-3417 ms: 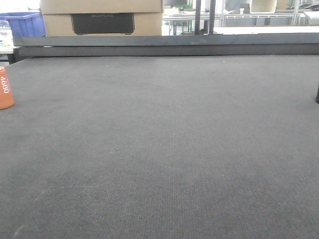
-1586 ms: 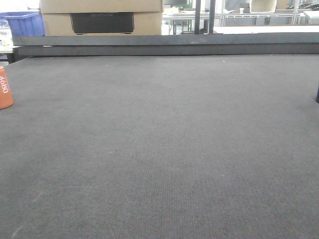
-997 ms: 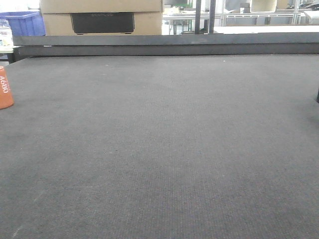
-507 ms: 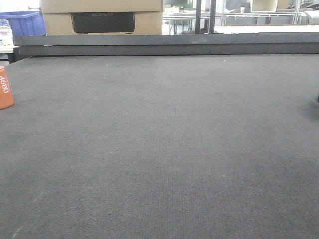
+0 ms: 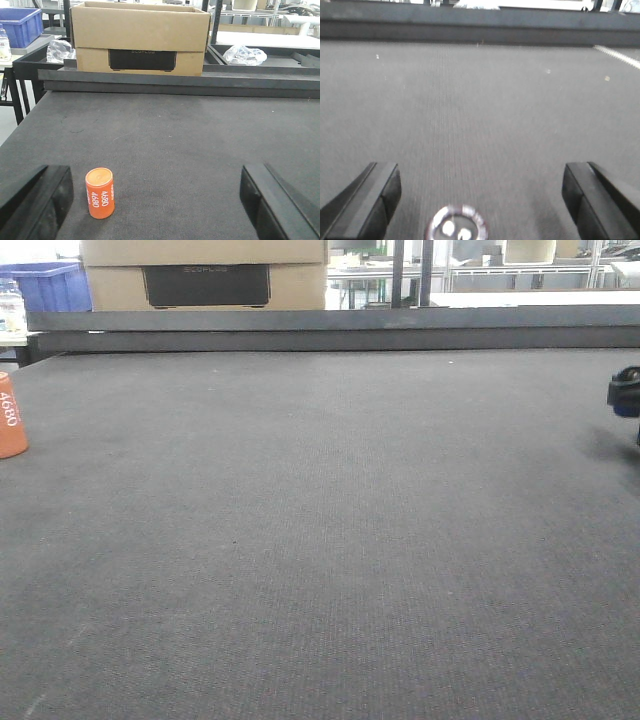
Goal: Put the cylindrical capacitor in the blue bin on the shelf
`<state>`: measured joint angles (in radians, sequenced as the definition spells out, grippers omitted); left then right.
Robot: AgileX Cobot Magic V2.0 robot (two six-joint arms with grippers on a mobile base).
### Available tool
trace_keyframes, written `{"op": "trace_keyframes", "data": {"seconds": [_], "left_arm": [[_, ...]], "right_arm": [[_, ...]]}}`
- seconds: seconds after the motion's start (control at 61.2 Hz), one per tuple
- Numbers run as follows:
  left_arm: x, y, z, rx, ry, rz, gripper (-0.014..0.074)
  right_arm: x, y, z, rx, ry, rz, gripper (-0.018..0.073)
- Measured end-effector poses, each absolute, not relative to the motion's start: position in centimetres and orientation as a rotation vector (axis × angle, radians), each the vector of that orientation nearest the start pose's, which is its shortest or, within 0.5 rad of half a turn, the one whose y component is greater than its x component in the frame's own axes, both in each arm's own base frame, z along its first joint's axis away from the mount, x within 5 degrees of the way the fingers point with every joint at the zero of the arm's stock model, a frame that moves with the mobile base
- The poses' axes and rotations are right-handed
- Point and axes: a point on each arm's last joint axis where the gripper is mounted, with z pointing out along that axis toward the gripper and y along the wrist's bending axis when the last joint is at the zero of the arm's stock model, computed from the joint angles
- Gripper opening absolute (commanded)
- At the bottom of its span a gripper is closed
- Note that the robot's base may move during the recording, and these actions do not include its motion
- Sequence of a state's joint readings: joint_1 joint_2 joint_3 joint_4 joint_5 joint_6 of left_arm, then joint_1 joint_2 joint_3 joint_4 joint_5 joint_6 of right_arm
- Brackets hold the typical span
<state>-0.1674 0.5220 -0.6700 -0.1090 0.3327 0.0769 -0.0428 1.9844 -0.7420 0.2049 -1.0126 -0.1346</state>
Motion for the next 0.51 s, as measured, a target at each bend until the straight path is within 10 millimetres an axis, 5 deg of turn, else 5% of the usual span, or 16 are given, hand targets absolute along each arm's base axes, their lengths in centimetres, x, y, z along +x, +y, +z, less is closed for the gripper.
{"op": "trace_keyframes", "data": {"seconds": [0.262, 0.507], "left_arm": [[10.2, -2.0, 36.8, 0.145, 1.663, -0.176, 0.0582], [10.2, -2.0, 36.8, 0.145, 1.663, -0.176, 0.0582]], "right_arm": [[35.8, -3.1, 11.3, 0.141, 1.772, -0.203, 0.0505], [36.0, -3.1, 10.6, 0.136, 1.783, -0.204, 0.0048]]}}
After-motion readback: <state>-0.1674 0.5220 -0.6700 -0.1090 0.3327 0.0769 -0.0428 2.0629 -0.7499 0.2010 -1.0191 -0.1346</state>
